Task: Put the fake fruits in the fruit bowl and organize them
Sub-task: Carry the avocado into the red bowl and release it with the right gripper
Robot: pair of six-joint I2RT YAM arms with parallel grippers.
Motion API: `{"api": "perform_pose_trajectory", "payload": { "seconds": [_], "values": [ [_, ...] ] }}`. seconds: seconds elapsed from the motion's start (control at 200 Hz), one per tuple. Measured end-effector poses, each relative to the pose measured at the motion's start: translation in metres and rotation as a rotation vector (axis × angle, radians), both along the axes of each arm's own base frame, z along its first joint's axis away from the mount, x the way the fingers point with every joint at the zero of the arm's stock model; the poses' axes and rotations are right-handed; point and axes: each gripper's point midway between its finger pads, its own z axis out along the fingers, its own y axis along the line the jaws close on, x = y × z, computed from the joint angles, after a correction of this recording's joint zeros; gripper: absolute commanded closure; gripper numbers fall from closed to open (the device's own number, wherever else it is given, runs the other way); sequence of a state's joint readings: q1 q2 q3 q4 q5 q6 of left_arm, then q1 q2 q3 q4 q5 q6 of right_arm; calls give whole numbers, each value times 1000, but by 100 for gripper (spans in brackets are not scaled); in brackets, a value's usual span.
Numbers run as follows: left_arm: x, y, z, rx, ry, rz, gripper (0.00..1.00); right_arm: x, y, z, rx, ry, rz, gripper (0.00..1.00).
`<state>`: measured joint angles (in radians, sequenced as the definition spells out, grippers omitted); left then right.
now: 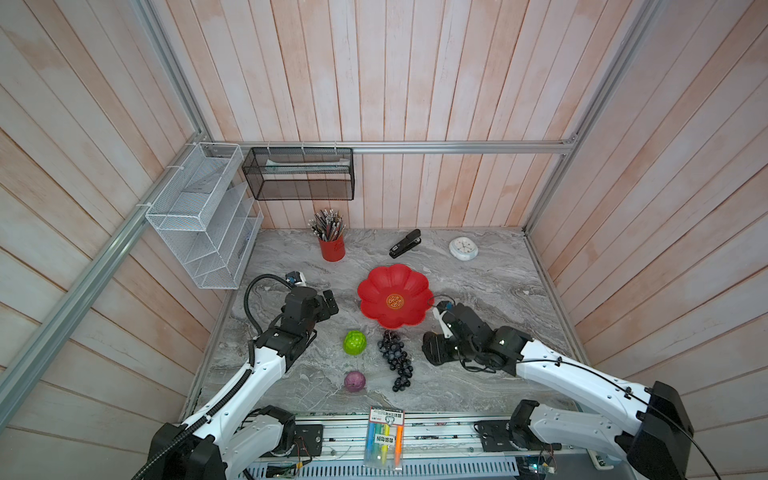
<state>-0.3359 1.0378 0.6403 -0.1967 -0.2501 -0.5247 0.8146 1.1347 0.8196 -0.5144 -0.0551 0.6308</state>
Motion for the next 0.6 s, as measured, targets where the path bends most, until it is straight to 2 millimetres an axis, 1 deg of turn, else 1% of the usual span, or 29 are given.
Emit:
{"api": "perform_pose_trajectory", "payload": {
  "seconds": [0.055,0.12,0.18,0.25,0.33,0.4,0.48,0.6],
  "values": [
    [-1,-1,-3,-3,12,-4,0,27,8,25,37,-64,-12,69],
    [-3,-1,-8,5,40,-6,0,56,17,44,49,-126,-4,69],
    [-5,0,-15,16,74,-5,0,81,25,53,42,-164,13,68],
    [-7,0,-22,23,118,-4,0,112,33,55,20,-196,29,68],
    [-12,-2,-27,20,156,-21,0,142,40,48,-15,-214,48,68],
    [-16,-5,-29,10,174,-39,0,161,43,36,-43,-219,57,68],
    [-21,-7,-29,2,189,-53,0,171,45,16,-74,-204,68,68],
    [-27,-6,-28,-4,198,-56,0,178,49,-19,-107,-157,88,67]
  ]
}}
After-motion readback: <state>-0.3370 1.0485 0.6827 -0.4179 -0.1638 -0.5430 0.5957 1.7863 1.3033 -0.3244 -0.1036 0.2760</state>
